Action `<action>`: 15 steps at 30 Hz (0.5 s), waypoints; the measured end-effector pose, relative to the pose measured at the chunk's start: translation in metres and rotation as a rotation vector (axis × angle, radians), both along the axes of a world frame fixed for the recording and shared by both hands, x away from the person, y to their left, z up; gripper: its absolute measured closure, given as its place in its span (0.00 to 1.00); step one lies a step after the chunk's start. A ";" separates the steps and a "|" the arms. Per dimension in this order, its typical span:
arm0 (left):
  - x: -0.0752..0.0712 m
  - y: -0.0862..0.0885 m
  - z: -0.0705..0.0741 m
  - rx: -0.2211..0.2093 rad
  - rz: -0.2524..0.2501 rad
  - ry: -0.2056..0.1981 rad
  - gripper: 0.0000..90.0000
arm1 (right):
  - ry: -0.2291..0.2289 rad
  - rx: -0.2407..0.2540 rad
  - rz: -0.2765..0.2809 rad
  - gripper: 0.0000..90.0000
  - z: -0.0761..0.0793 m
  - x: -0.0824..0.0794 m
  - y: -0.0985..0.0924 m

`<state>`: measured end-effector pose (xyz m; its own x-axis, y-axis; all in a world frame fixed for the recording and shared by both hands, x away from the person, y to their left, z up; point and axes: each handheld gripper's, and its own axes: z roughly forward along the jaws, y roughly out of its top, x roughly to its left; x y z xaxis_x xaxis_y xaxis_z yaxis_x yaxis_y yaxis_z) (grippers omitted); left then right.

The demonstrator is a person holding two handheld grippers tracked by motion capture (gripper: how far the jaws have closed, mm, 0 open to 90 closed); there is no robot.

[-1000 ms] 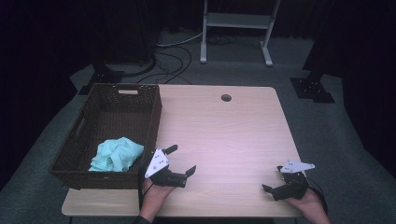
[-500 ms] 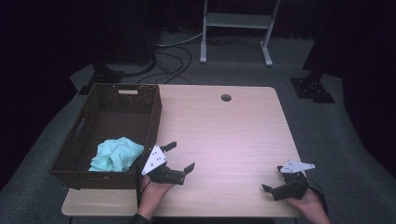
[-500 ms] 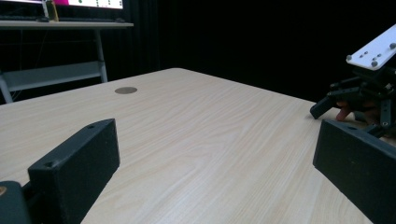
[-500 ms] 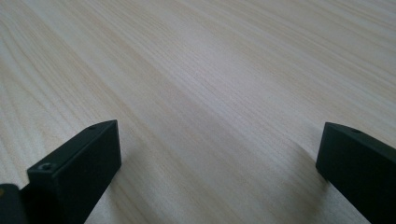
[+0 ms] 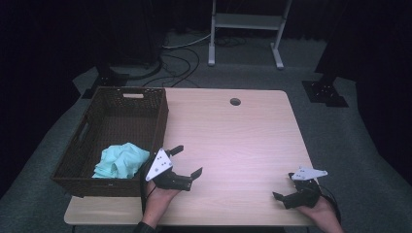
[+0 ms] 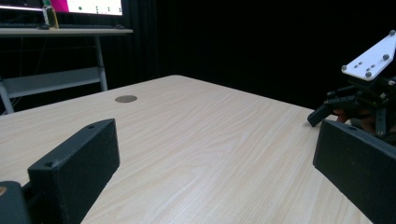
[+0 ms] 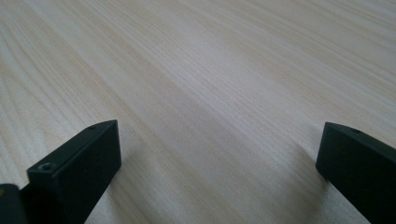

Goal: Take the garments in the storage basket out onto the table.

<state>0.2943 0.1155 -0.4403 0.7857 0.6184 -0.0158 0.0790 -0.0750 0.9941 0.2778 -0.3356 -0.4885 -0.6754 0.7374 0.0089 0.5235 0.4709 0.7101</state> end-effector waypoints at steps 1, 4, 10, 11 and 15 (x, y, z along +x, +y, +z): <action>0.000 0.000 0.000 0.000 0.003 -0.003 0.00 | 0.000 -0.001 0.001 0.00 0.000 0.000 0.000; 0.000 -0.001 0.002 0.006 0.007 -0.006 0.00 | -0.002 0.000 0.001 0.00 0.000 0.000 0.000; 0.000 -0.001 0.008 -0.006 0.012 -0.018 0.00 | -0.001 0.000 0.000 0.00 0.000 0.000 0.000; -0.001 -0.001 0.009 -0.005 0.015 -0.019 0.00 | 0.000 0.001 -0.001 0.00 0.000 0.000 0.000; 0.000 0.000 0.011 -0.018 0.017 -0.016 0.00 | 0.000 0.001 -0.001 0.00 0.000 0.000 0.000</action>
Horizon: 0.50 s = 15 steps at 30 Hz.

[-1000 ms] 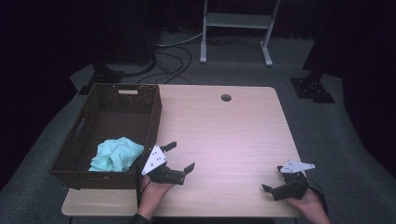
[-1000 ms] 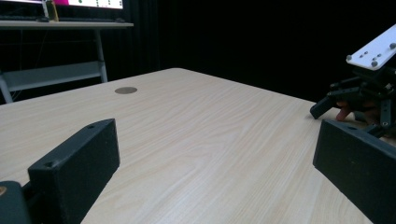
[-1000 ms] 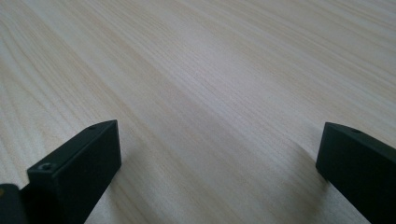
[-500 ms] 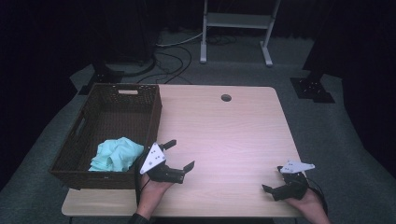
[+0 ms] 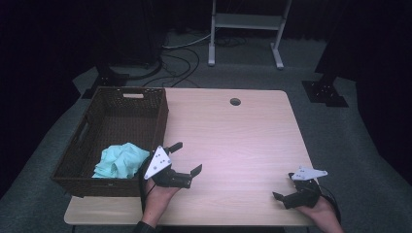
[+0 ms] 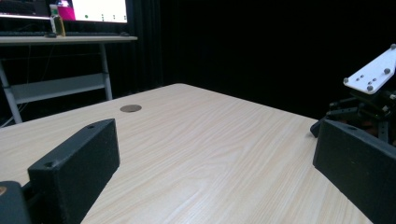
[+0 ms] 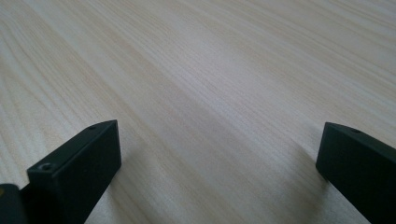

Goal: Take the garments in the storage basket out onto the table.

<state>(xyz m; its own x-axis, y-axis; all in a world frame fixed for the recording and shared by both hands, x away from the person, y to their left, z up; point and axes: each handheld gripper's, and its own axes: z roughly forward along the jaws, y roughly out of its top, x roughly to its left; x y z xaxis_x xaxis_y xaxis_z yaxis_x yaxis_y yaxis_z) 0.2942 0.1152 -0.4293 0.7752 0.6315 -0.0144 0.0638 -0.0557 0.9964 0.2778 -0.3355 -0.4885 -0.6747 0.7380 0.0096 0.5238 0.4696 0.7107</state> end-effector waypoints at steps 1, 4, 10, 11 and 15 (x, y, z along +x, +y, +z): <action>0.000 0.000 0.000 0.004 0.000 -0.002 0.00 | -0.001 -0.002 0.001 0.00 0.000 0.000 0.000; -0.001 -0.001 0.002 0.001 -0.003 -0.004 0.00 | -0.001 0.000 0.000 0.00 0.000 0.000 0.000; -0.001 0.000 0.005 0.001 -0.004 -0.010 0.00 | -0.001 0.000 0.000 0.00 0.000 0.000 0.000; -0.001 0.000 0.006 0.000 -0.005 -0.011 0.00 | -0.001 0.000 0.000 0.00 0.000 0.000 0.000; 0.000 -0.001 0.007 -0.003 -0.007 -0.009 0.00 | -0.001 0.000 0.001 0.00 0.000 0.000 0.000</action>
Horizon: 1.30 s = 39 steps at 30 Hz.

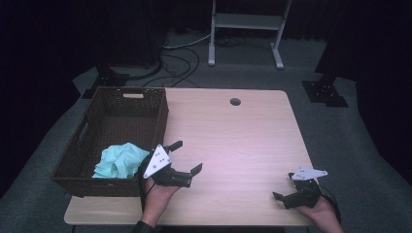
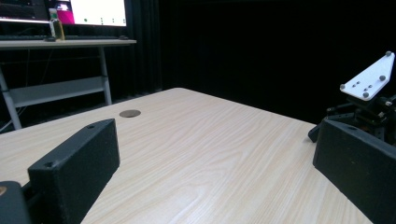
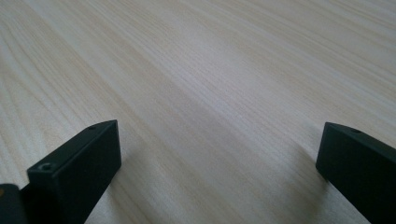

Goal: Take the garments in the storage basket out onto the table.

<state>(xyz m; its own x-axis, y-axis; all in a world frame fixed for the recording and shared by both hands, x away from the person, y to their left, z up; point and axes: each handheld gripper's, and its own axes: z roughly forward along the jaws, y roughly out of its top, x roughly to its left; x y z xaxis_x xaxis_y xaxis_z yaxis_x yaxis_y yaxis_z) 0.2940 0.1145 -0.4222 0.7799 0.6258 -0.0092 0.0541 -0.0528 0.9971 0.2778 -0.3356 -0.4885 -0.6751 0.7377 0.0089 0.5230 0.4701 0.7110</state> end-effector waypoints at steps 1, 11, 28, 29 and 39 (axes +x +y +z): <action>0.000 0.000 0.000 -0.001 0.001 -0.001 0.00 | 0.000 0.000 0.000 0.00 0.000 0.000 0.000; 0.001 -0.001 0.007 0.002 0.004 -0.003 0.00 | 0.000 0.000 0.000 0.00 0.000 0.000 0.000; 0.007 0.000 0.018 0.001 -0.003 -0.002 0.00 | 0.000 0.000 0.000 0.00 0.000 0.000 0.000; 0.007 0.000 0.019 0.003 -0.004 0.001 0.00 | 0.000 0.000 0.000 0.00 0.000 0.000 0.000; 0.011 -0.001 0.030 0.009 -0.020 -0.010 0.00 | 0.000 -0.001 0.001 0.00 0.000 0.000 0.000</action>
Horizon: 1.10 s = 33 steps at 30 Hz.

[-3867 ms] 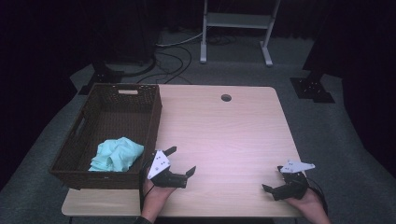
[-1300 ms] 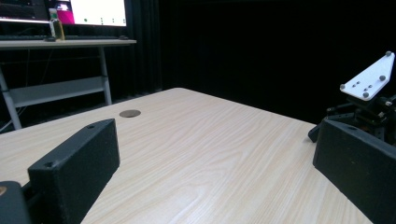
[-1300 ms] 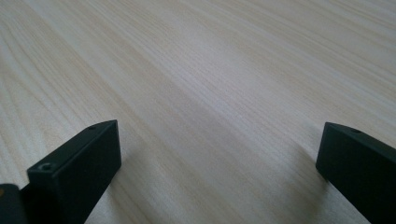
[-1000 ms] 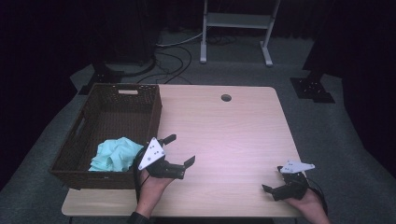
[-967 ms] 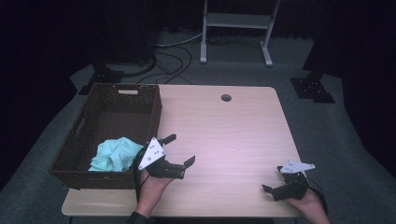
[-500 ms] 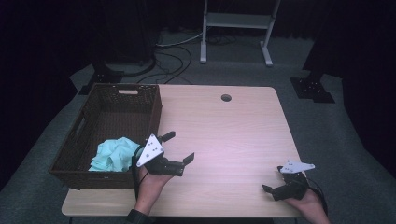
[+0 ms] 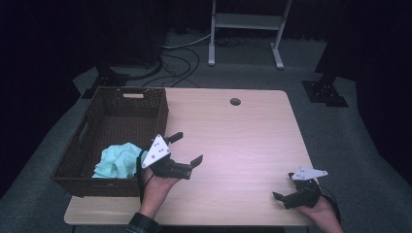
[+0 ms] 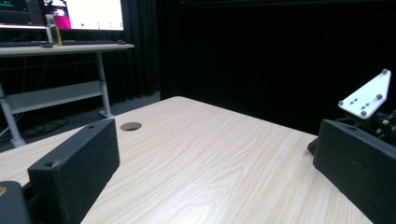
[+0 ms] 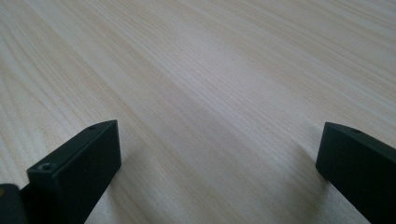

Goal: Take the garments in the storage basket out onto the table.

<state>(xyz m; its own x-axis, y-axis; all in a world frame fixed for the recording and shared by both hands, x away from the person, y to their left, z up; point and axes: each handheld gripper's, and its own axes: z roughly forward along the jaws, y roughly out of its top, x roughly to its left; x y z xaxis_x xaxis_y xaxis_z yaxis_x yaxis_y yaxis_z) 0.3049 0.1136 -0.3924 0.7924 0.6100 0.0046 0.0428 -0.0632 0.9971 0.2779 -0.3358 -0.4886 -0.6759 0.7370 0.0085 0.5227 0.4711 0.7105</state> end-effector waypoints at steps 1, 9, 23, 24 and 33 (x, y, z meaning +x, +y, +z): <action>0.000 0.000 0.002 0.003 0.001 -0.004 0.00 | 0.000 0.000 0.000 0.00 0.000 0.000 0.000; 0.003 0.002 0.006 0.005 0.004 -0.003 0.00 | 0.000 0.000 0.000 0.00 0.000 0.000 0.000; 0.008 0.008 0.014 0.003 0.004 -0.009 0.00 | 0.000 0.000 0.000 0.00 0.000 0.000 0.000; 0.008 0.008 0.014 0.007 0.003 -0.011 0.00 | 0.000 0.000 0.000 0.00 0.000 0.000 0.000; 0.013 0.009 0.018 0.001 -0.012 -0.002 0.00 | 0.000 0.000 0.000 0.00 0.000 0.000 0.000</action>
